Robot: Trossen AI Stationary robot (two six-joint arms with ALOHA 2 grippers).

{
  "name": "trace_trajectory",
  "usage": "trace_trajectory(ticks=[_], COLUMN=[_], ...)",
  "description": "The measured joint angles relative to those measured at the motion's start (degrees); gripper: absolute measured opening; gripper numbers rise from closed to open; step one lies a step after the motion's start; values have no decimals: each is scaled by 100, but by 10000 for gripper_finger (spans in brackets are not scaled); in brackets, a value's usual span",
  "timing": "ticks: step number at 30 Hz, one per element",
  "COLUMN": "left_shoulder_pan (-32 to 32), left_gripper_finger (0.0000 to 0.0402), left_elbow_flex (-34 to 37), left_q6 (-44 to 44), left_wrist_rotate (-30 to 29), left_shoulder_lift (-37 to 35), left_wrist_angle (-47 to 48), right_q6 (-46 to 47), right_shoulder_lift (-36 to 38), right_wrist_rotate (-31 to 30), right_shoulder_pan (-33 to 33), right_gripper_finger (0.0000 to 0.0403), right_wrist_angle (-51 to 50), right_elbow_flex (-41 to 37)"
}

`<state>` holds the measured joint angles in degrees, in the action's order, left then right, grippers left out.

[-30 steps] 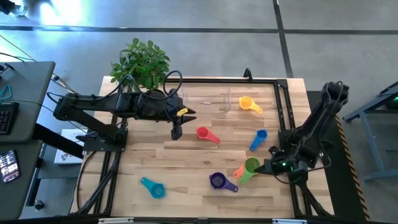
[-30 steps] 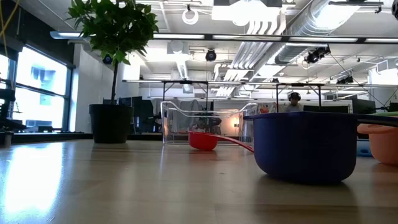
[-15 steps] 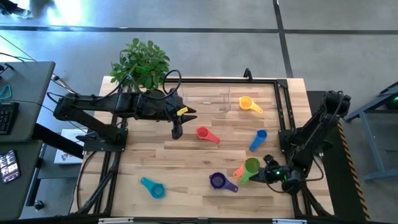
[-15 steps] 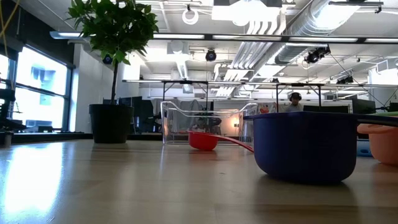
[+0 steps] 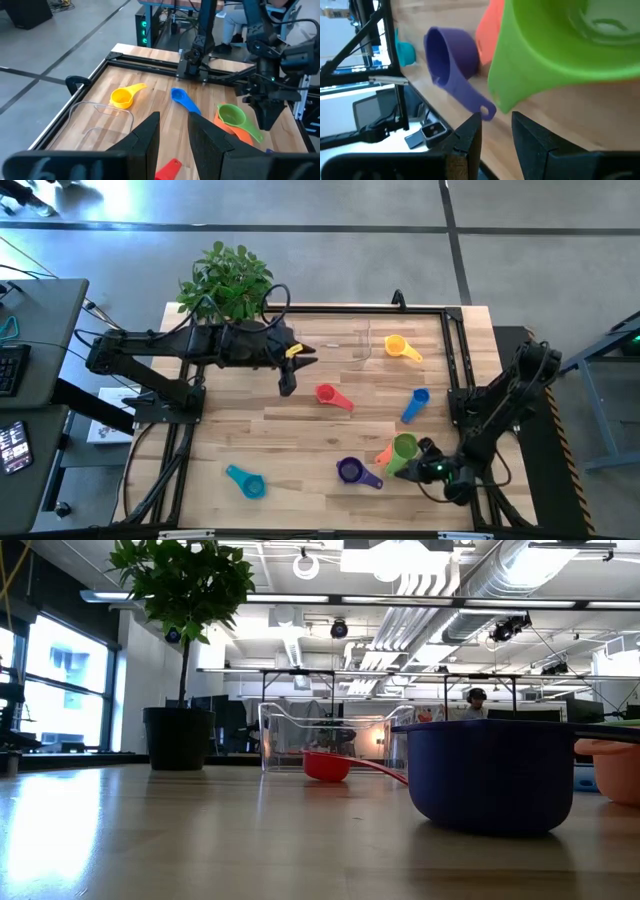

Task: Nest measuring cups in basket
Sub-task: Stack the green measuring cup on top of the orange measuring cup

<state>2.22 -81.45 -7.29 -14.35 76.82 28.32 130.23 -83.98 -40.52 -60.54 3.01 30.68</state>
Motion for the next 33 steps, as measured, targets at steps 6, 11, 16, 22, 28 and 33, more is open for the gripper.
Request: trace_trajectory(ticks=[6, 11, 16, 22, 28, 33], left_shoulder_pan=[-35, -33, -33, -33, -33, -33], left_gripper_finger=[90, 90, 90, 90, 90, 90], left_elbow_flex=[0, 0, 0, 0, 0, 0], left_q6=[-1, 0, 0, 0, 161, 196], left_wrist_rotate=[1, 18, 24, 24, 24, 24], left_shoulder_lift=[0, 0, 0, 0, 0, 0], left_wrist_angle=[1, 3, 3, 6, 6, 6], right_q6=[-13, -13, -12, -63, -63, -20], right_shoulder_lift=[-42, -42, -42, -42, -42, -40], right_wrist_rotate=[114, 100, -95, -61, -106, -128], right_shoulder_pan=[105, 105, 228, 356, 356, 356], right_gripper_finger=[99, 99, 99, 97, 49, 7], right_wrist_angle=[-170, -240, -440, -512, -576, -577], right_elbow_flex=[2, 2, 2, 2, 2, 2])
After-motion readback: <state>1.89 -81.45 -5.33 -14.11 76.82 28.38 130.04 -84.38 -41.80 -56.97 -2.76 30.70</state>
